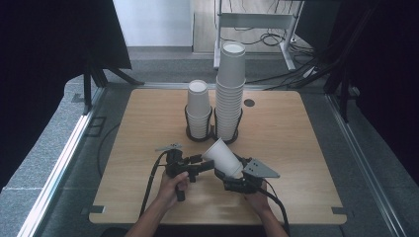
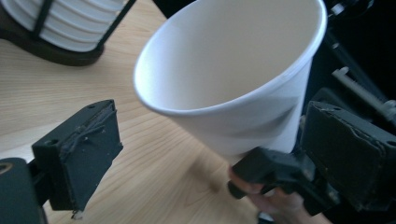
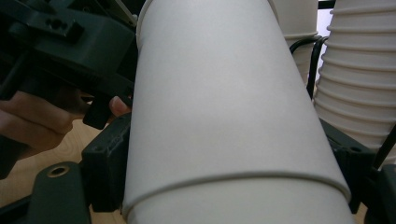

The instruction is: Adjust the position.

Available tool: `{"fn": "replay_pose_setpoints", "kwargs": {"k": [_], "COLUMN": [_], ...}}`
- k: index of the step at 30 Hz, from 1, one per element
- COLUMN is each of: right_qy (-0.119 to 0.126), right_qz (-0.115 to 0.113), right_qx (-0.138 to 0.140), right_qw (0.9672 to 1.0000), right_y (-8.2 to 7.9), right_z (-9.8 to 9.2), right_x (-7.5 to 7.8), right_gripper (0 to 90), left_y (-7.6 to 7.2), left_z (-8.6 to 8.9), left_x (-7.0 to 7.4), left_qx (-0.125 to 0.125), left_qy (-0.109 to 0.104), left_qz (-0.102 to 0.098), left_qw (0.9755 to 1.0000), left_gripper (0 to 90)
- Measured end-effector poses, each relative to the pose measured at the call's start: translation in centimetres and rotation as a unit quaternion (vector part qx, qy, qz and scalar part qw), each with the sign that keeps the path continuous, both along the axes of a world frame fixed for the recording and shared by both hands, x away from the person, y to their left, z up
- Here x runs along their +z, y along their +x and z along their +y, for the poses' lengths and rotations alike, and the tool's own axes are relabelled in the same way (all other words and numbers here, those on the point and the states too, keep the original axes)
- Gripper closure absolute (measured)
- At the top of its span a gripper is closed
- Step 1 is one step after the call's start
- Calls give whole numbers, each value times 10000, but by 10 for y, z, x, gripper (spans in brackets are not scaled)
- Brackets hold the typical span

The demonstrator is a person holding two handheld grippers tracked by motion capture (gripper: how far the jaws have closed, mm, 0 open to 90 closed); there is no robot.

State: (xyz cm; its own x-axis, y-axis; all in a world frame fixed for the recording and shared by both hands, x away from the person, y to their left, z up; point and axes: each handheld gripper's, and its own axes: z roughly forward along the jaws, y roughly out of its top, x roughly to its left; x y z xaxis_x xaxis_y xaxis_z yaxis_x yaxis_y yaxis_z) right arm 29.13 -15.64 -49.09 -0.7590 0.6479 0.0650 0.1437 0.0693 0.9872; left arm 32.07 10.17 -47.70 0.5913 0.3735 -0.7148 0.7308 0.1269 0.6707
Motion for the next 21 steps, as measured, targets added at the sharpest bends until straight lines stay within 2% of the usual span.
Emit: {"fn": "replay_pose_setpoints", "kwargs": {"k": [4, 8, 12, 21], "right_qy": [5, -76, -158, -375], "right_qz": [-43, -113, -134, -172], "right_qx": [26, 35, 112, 192], "right_qw": [10000, 9999, 9997, 9990], "right_y": [-2, -5, -7, -8], "right_z": [4, 9, 15, 23], "right_x": [-1, -2, -5, -9], "right_gripper": [200, 200, 200, 202], "left_y": [2, 3, 4, 5], "left_z": [-4, -7, -10, -13], "left_x": [-3, -4, -6, -10], "left_qx": [-5, -14, -28, 146], "left_qy": [-128, -238, -227, -376], "left_qz": [131, 141, 136, 193], "left_qw": [9998, 9996, 9996, 9990], "left_gripper": [47, 40, 38, 77]}}
